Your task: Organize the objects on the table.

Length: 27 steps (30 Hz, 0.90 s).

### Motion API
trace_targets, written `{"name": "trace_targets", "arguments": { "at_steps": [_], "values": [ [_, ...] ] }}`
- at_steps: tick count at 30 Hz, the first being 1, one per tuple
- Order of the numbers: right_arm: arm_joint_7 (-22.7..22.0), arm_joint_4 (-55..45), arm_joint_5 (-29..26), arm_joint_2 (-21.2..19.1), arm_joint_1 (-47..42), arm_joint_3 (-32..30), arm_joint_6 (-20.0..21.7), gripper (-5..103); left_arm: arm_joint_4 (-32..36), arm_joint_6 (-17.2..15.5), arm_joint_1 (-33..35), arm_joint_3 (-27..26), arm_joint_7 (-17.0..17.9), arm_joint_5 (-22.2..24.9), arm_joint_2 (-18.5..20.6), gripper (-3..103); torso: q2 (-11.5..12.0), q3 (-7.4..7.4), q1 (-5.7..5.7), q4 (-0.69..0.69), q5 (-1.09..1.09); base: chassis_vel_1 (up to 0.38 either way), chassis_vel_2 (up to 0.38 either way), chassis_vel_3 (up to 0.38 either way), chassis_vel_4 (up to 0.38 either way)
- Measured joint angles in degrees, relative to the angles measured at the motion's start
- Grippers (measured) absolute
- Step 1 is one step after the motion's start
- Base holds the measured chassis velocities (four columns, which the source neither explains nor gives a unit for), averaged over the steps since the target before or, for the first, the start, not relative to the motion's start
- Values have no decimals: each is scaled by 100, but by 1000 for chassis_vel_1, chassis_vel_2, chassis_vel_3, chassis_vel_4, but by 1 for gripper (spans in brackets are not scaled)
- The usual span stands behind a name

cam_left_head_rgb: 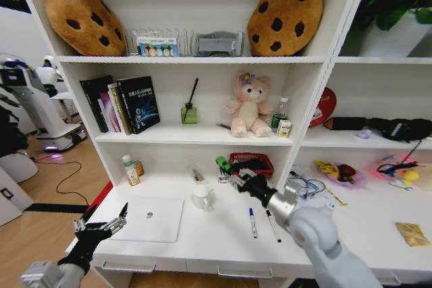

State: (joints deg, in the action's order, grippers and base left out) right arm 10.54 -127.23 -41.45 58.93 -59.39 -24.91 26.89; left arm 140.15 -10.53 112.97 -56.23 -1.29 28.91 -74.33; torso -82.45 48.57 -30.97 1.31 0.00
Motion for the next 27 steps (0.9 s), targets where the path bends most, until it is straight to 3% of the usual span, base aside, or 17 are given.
{"name": "trace_targets", "arguments": {
  "at_steps": [5,12,16,18,27],
  "values": [
    [-274,620,-574,-194,846,72,-45,36,0,0,0,0,0,0,0,100,-1,0,1,2,1,0,0,0,0],
    [-337,1873,-632,-120,1991,640,-97,36,0,0,0,0,0,0,0,100,0,0,0,1,0,0,0,0,0],
    [-250,2111,-615,-71,2214,847,-123,36,0,0,0,0,0,0,0,100,0,0,0,1,0,0,0,0,0],
    [-169,2440,-614,94,2576,1264,-157,36,0,0,0,0,0,0,0,100,0,0,1,1,-1,0,0,0,0],
    [-383,3180,-594,537,3237,1864,-118,36,0,0,0,0,0,0,0,100,0,0,1,0,-1,0,0,0,0]
  ]
}}
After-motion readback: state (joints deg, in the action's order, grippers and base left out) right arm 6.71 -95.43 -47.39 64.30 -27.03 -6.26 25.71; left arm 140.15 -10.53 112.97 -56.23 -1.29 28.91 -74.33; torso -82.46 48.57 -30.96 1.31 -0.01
